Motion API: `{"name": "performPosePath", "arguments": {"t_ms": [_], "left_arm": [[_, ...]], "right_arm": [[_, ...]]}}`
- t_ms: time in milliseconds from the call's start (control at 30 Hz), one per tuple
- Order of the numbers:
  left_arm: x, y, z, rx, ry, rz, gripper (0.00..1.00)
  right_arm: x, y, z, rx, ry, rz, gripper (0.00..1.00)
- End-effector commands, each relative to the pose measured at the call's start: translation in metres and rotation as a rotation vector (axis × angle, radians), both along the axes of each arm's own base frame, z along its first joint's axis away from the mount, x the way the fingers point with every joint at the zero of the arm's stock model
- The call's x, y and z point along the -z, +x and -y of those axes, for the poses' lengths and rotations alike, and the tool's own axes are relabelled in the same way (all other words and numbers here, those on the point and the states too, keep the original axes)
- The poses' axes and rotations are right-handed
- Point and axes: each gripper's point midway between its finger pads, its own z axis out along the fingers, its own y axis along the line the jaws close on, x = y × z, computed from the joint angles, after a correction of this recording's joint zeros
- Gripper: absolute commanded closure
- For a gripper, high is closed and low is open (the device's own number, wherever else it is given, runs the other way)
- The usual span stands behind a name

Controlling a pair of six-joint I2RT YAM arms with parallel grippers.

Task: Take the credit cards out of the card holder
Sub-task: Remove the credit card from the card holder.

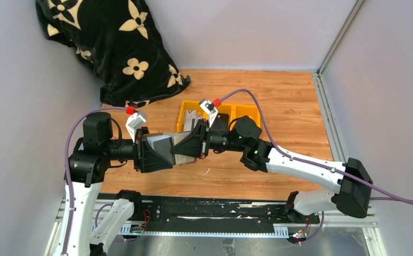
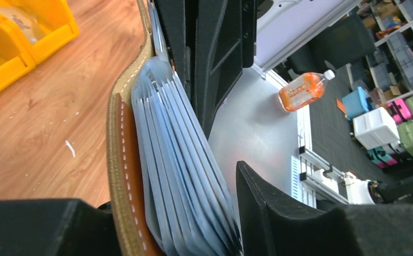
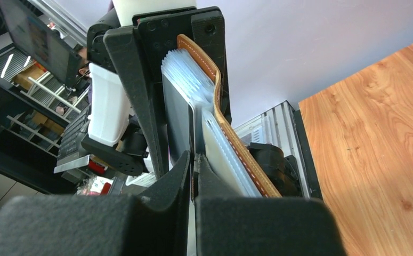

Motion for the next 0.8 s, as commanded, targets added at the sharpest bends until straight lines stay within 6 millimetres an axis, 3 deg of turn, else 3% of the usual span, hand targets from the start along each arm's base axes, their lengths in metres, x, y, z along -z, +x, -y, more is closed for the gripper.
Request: {"name": "performPosePath", "arguments": {"t_ms": [0,367,767], "left_arm": [[-0.024,-0.032,0.003,0.178,-0.105,0.006,0.58],[-0.029,-0.035,0.003,0.187,-0.112,0.014,0.65],[-0.032,-0.035,0.003,0.190,-0.115,0.001,0.70]], "right_arm": [[0.017,0.002,0.001,0.018,-0.009,-0.008,1.00],[0.020,-0.006,0.026,-0.003,0.017,0.012,1.00],[0.017,-0.024,0.036,-0.085,0.062,0.068,1.00]]}}
